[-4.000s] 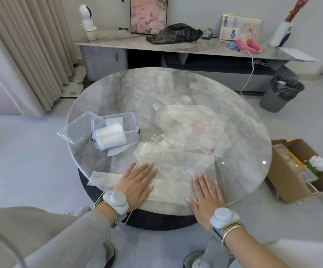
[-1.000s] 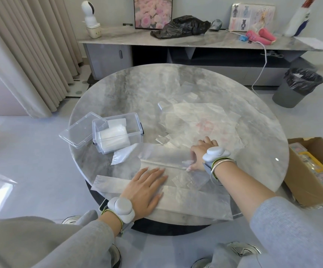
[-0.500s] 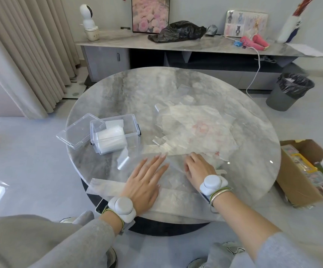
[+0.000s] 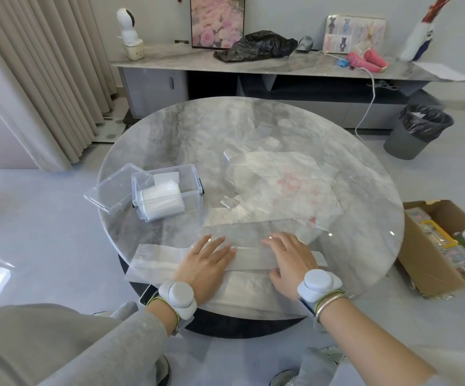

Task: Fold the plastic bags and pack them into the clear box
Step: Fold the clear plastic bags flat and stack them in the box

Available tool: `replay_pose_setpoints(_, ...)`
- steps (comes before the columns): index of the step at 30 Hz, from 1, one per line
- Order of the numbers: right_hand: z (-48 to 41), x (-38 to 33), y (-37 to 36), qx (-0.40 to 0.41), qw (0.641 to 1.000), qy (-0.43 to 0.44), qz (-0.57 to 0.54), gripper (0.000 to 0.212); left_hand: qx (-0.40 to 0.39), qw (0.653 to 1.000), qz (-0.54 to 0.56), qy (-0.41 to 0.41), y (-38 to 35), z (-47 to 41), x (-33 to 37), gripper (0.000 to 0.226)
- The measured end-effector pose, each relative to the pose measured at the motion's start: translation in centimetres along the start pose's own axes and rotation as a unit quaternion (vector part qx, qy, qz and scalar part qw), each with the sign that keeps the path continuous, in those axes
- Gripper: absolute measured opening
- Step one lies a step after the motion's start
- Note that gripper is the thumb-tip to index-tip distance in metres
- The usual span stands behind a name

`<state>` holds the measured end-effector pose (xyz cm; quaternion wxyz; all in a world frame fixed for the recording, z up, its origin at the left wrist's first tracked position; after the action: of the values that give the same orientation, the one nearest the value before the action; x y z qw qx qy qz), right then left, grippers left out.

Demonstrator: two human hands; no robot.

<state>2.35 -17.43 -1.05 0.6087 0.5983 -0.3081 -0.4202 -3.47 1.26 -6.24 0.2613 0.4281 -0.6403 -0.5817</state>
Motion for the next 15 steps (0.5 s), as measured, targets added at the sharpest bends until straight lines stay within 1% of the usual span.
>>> replay_pose_setpoints(3,2.0,-1.4,-0.1,-0.051,0.998,-0.015,-0.017,0.067,-0.031,0.999,0.023,0.018,-0.2,0.1,0.2,0.055)
replay_pose_setpoints(4,2.7,-1.6,-0.5,-0.060,0.998,-0.020,-0.008,0.073,-0.034,0.999,0.024,0.019,-0.3,0.0,0.5,0.057)
replay_pose_setpoints(6,3.3,-1.9,-1.9,-0.055,0.998,-0.019,0.009,0.088,-0.037,0.999,0.020,0.019,-0.4,0.1,0.6,0.058)
replay_pose_setpoints(7,3.3,-1.9,-2.7,-0.044,0.999,-0.020,0.015,0.090,-0.037,0.999,0.023,0.021,-0.6,0.2,0.5,0.058)
replay_pose_setpoints(9,3.1,-1.7,-4.1,-0.018,0.999,-0.025,0.031,0.088,-0.034,0.998,0.037,0.028,-0.7,0.4,0.4,0.058)
replay_pose_setpoints(12,3.0,-0.6,-5.8,-0.038,0.996,-0.063,0.052,0.077,-0.035,0.996,0.070,0.046,-1.0,0.6,0.5,0.058)
replay_pose_setpoints(15,3.0,0.1,-6.8,-0.033,0.996,-0.070,0.054,0.075,-0.026,0.994,0.087,0.052,-1.1,0.5,0.5,0.057)
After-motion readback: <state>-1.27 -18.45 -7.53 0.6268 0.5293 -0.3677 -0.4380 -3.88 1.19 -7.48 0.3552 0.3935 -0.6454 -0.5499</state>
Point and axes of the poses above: each hand's wrist, its own z-axis away from the middle knuckle, its own y-axis out of the back of the hand, x = y × z, the point moved 4 cm from there along -z, towards the middle knuckle, and after that the axes turned 9 degrees about -y, right-handed, at the moved point
